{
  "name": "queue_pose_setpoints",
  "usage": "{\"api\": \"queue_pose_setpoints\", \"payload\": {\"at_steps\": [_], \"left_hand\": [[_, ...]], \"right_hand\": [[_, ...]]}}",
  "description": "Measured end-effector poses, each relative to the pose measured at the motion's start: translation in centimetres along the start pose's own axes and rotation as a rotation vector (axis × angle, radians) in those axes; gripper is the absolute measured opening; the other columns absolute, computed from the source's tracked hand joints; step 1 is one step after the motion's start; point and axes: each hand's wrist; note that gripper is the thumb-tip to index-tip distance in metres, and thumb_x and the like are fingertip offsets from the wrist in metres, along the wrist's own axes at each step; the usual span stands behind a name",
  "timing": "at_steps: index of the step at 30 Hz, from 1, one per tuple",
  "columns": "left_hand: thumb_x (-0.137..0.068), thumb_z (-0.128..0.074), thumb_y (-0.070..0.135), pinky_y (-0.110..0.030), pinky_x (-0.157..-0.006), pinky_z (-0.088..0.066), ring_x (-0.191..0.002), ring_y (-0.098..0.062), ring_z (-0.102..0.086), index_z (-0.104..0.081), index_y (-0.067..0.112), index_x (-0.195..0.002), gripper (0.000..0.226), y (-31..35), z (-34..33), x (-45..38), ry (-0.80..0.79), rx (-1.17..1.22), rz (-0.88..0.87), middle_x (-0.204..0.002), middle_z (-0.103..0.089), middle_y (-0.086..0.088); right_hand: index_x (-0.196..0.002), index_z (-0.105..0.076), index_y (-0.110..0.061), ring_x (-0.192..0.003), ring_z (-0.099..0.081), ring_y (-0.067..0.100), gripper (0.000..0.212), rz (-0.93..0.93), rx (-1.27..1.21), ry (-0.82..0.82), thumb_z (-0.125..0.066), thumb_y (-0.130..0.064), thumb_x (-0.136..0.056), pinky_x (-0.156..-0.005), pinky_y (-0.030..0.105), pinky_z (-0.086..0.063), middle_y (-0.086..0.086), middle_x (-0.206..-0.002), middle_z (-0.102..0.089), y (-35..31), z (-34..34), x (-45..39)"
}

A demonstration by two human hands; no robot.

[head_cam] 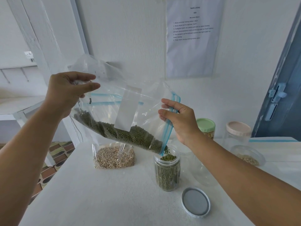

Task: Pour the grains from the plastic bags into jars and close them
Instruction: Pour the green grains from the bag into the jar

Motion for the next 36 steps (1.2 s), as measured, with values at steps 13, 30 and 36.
{"api": "queue_pose_setpoints", "payload": {"at_steps": [13,30,36], "left_hand": [[-0.07,-0.095,0.034,-0.018,-0.058,-0.049,-0.072,-0.019,-0.057,-0.082,0.025,-0.104,0.037,0.31,-0.45,0.19,0.003,-0.004,-0.022,-0.102,-0.077,-0.011],[-0.069,-0.094,0.035,-0.015,-0.059,-0.049,-0.077,-0.018,-0.059,-0.082,0.027,-0.104,0.037,0.56,-0.3,-0.09,-0.012,-0.003,-0.043,-0.101,-0.077,-0.003],[-0.069,-0.094,0.037,-0.017,-0.059,-0.05,-0.078,-0.018,-0.06,-0.082,0.027,-0.104,0.038,0.41,-0.19,-0.11,-0.015,-0.005,-0.043,-0.1,-0.078,-0.003]], "right_hand": [[-0.112,-0.078,-0.012,-0.094,-0.071,0.017,0.037,-0.004,0.004,0.013,-0.079,0.009,-0.081,-0.084,0.031,-0.063,0.009,-0.106,-0.071,-0.17,0.16,0.25],[-0.112,-0.078,-0.011,-0.089,-0.072,0.015,0.036,0.0,-0.015,0.022,-0.079,0.008,-0.082,-0.082,0.03,-0.062,0.009,-0.105,-0.071,-0.18,0.04,0.27],[-0.113,-0.078,-0.011,-0.092,-0.071,0.016,0.036,-0.003,-0.013,0.012,-0.079,0.008,-0.082,-0.082,0.03,-0.062,0.009,-0.106,-0.071,-0.16,0.0,0.26]]}}
Point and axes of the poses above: each hand's wrist, its own x-axis away from the middle knuckle, its own z-axis out of the back of the hand, y = z × x
